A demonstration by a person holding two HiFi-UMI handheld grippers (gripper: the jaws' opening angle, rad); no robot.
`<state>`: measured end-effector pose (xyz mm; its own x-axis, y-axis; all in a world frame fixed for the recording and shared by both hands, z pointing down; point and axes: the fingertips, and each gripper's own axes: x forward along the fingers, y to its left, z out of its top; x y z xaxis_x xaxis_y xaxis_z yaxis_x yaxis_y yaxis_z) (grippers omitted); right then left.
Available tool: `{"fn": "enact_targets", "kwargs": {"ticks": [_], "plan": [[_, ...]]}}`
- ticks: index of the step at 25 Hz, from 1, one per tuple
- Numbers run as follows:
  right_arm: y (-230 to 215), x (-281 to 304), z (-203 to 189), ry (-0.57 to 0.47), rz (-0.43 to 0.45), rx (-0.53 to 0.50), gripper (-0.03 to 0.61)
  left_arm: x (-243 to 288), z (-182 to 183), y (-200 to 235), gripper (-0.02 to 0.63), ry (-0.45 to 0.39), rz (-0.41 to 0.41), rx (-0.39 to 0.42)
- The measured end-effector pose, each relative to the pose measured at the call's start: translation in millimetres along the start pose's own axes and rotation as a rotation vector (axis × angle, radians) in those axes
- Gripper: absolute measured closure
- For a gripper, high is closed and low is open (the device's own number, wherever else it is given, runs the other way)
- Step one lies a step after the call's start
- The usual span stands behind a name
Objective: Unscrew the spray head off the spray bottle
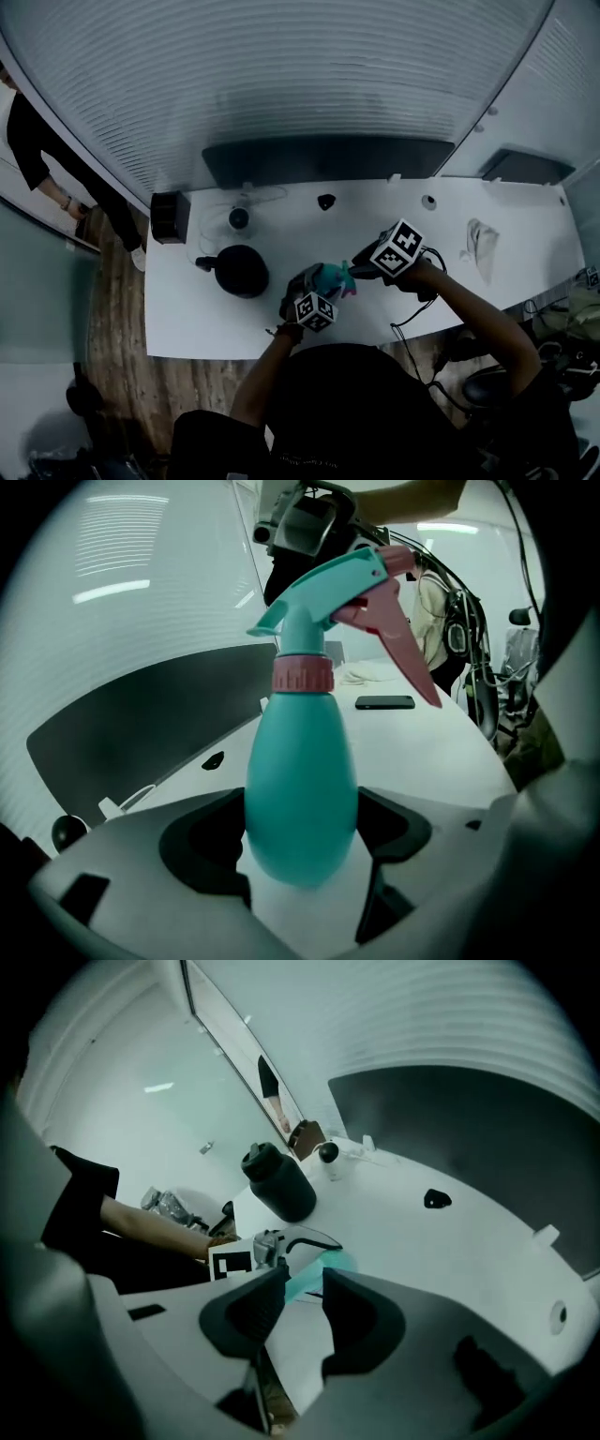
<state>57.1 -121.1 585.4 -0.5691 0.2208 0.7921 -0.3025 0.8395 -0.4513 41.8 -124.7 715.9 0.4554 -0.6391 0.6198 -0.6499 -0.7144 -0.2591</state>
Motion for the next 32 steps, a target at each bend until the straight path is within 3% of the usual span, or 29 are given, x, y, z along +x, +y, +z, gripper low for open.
{"fn": "enact_targets", "kwargs": {"ticks": [4, 8, 19, 25, 26, 28, 32], "plan": [[-2.4, 7.2, -11.6, 0.069, 0.015, 0.080, 0.459, 6.4, 2.7, -3.6, 0.245, 0.044, 0.025, 0.017], [0.3, 10.9, -10.8, 0.086, 0.030, 0.182, 0.460, 7.7, -3.0, -1.9, 0.247, 0.143, 0.051, 0.010], [-17.1, 9.5, -17.9, 0.234, -0.111, 0.197, 0.459, 5.4, 7.2, -1.1, 0.253, 0.275, 0.036, 0.007], [-17.5, 14.4, -19.4, 0.188, 0.000, 0.261, 0.457, 7.5, 8.3, -6.9, 0.253, 0.264, 0.003, -0.009], [-15.2, 13.6, -20.2, 0.200, 0.002, 0.213, 0.459, 8.1, 8.6, -8.8, 0.253, 0.260, -0.009, -0.007], [-6.5, 12.3, -24.1, 0.274, -0.028, 0.001, 0.476, 9.4, 9.4, -16.3, 0.253, 0.245, -0.053, 0.002], [10.9, 11.0, -46.4, 0.572, -0.173, -0.716, 0.496, 8.3, 14.4, -47.2, 0.253, 0.146, -0.227, 0.019]]}}
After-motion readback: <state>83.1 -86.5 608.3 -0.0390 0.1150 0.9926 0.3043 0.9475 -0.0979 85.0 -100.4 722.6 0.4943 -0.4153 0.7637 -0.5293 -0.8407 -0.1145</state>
